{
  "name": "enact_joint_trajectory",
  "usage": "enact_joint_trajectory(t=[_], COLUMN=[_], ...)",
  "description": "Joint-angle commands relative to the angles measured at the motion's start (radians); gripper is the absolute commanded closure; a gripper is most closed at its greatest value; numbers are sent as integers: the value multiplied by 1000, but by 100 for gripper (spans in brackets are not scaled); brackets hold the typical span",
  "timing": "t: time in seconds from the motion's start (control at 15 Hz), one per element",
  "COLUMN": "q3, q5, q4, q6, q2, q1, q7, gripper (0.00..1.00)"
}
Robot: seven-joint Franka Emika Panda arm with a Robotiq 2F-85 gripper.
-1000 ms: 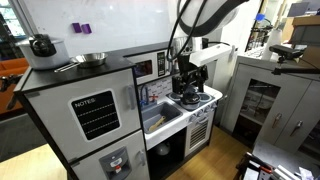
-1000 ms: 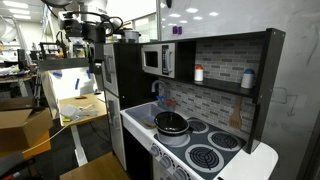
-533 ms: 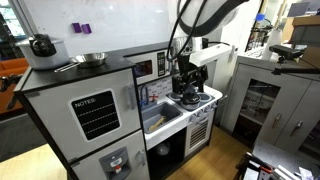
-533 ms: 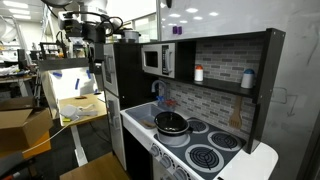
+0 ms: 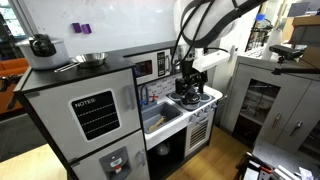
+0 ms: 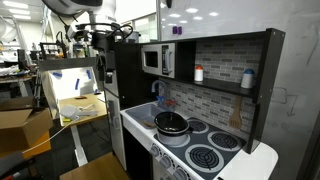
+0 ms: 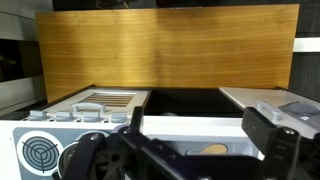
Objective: Take the lid off the pot and put it on the stove
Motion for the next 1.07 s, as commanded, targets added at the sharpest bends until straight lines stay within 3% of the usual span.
enact_joint_trajectory(t=[0.0,0.67,0.8,1.0], q3=[-29,-149,-165,-163], q5=[-22,-7,37,14], q4=[-12,20,44,28], q6=[55,160,161,164], q2=[26,140,161,149], q1=[-24,-104,-115,-116], q7=[-70,-235,-245,-224], gripper=[0,0,0,0])
